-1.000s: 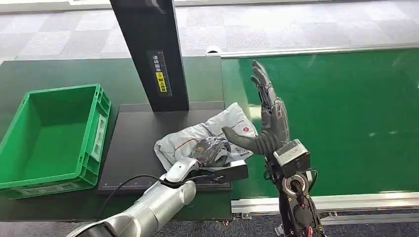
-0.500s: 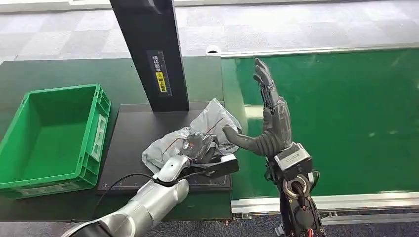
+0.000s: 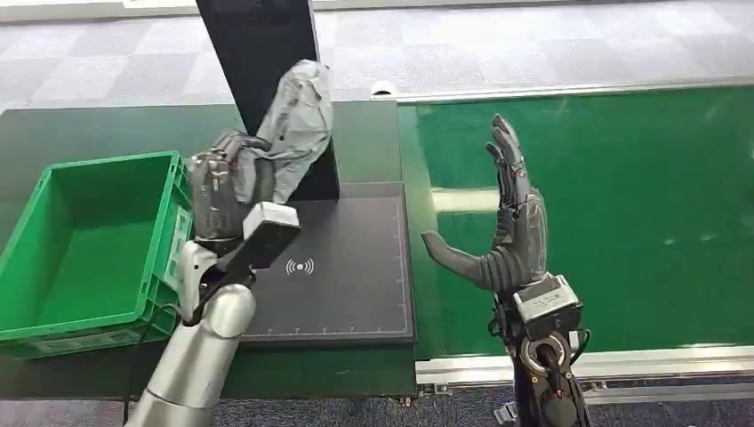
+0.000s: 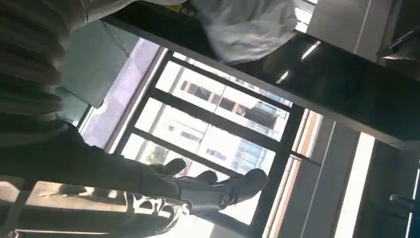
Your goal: Moved the parcel from conveyor to table for the left to box.
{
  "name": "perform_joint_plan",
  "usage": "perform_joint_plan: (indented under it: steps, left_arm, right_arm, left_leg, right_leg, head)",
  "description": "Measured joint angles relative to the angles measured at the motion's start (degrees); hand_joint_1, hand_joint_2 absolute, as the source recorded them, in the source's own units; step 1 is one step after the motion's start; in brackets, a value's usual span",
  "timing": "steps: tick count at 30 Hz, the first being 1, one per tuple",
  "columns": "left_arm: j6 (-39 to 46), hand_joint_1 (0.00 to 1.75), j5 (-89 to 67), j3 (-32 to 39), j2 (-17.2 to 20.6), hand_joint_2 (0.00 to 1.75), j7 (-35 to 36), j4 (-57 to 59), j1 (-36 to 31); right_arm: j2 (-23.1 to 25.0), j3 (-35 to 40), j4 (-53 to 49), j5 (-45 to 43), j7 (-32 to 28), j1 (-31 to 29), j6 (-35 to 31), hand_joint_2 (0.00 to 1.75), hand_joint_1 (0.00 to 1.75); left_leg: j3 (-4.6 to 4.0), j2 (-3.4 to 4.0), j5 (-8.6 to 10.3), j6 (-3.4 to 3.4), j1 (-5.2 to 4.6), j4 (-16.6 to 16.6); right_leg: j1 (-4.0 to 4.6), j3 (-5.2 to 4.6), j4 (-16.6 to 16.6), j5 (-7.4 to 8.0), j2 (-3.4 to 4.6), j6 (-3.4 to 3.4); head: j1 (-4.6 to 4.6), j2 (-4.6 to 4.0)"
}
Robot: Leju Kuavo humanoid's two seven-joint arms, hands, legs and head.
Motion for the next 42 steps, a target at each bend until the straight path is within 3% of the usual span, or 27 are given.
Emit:
perform_joint_plan:
  steps: [3,8,15,23,25,26,27,31,36,42]
  left_arm:
    - [1.79,1.75,0.02,5.92,1.90,1.75,0.74,-4.82,1.11]
    - [1.11,1.75,-3.18,14.58,5.09,1.75,3.09,-2.74,0.16]
    - [2.92,1.75,-12.95,24.34,12.27,1.75,10.72,19.13,-9.20]
    - [7.19,1.75,-21.27,27.22,18.18,1.75,15.98,39.47,-14.92]
    - [7.34,1.06,-23.01,27.29,19.05,1.75,17.87,42.70,-15.79]
    - [7.34,1.06,-23.76,27.29,19.43,1.75,18.86,44.13,-16.22]
    - [7.30,0.00,-24.16,27.29,19.74,1.75,19.50,45.26,-16.67]
    - [6.57,0.00,-22.47,27.80,20.50,1.75,18.44,49.26,-18.67]
    - [2.54,0.00,-10.91,30.31,19.80,1.75,8.23,50.72,-19.22]
    - [-19.06,0.00,20.88,37.90,17.46,1.75,-5.65,50.63,-19.11]
  right_arm:
    - [-0.46,-0.59,-1.66,0.04,0.28,1.46,-0.39,1.75,0.00]
    - [-0.96,-0.68,-4.50,0.17,0.33,3.62,-0.66,1.75,0.00]
    - [-1.18,-0.33,-5.66,-1.03,-0.11,3.87,0.17,1.75,0.00]
    - [-1.18,1.18,-4.94,-2.10,-0.26,2.54,1.53,1.75,0.00]
    - [-1.18,1.57,-4.61,-2.29,-0.37,2.04,1.68,1.75,0.00]
    - [-1.18,1.75,-4.46,-2.47,-0.39,1.84,1.68,1.75,0.00]
    - [-1.18,1.97,-4.32,-2.65,-0.42,1.66,1.71,1.75,0.00]
    - [-1.16,3.00,-3.58,-2.97,-0.55,0.71,1.71,1.75,0.00]
    - [-1.16,3.87,-2.82,-3.37,-0.57,-0.08,1.66,1.75,0.00]
    - [-1.16,5.18,-1.37,-3.67,-0.66,-1.32,1.57,1.75,0.00]
  left_leg:
    - [0.01,-0.01,0.01,-0.01,0.00,0.00]
    - [0.07,0.02,0.06,-0.04,0.00,0.00]
    - [0.12,0.04,0.11,-0.10,0.03,0.00]
    - [0.07,0.03,0.12,-0.11,0.05,0.00]
    - [0.05,0.02,0.11,-0.11,0.04,0.00]
    - [0.05,0.02,0.11,-0.11,0.04,0.00]
    - [0.05,0.02,0.11,-0.11,0.04,0.01]
    - [0.06,0.01,0.11,-0.11,0.04,0.01]
    - [0.07,0.01,0.12,-0.11,0.05,0.01]
    - [0.05,0.02,0.11,-0.11,0.04,0.01]
  right_leg:
    - [0.00,0.01,0.00,0.00,-0.01,0.00]
    - [0.01,0.04,0.00,0.01,0.00,-0.01]
    - [0.04,0.07,0.04,0.07,0.07,-0.07]
    - [0.06,0.05,0.05,0.05,0.06,-0.07]
    - [0.06,0.05,0.04,0.05,0.06,-0.07]
    - [0.06,0.05,0.04,0.05,0.06,-0.07]
    - [0.06,0.05,0.04,0.05,0.06,-0.07]
    - [0.06,0.05,0.03,0.05,0.04,-0.07]
    - [0.06,0.05,0.04,0.06,0.05,-0.07]
    - [0.06,0.05,0.04,0.06,0.06,-0.07]
  head:
    - [-0.02,0.00]
    - [0.00,0.00]
    - [0.02,0.00]
    - [0.00,0.00]
    - [0.02,0.00]
    - [0.02,0.00]
    - [0.02,0.00]
    - [0.02,0.00]
    - [0.00,0.00]
    - [0.02,0.00]
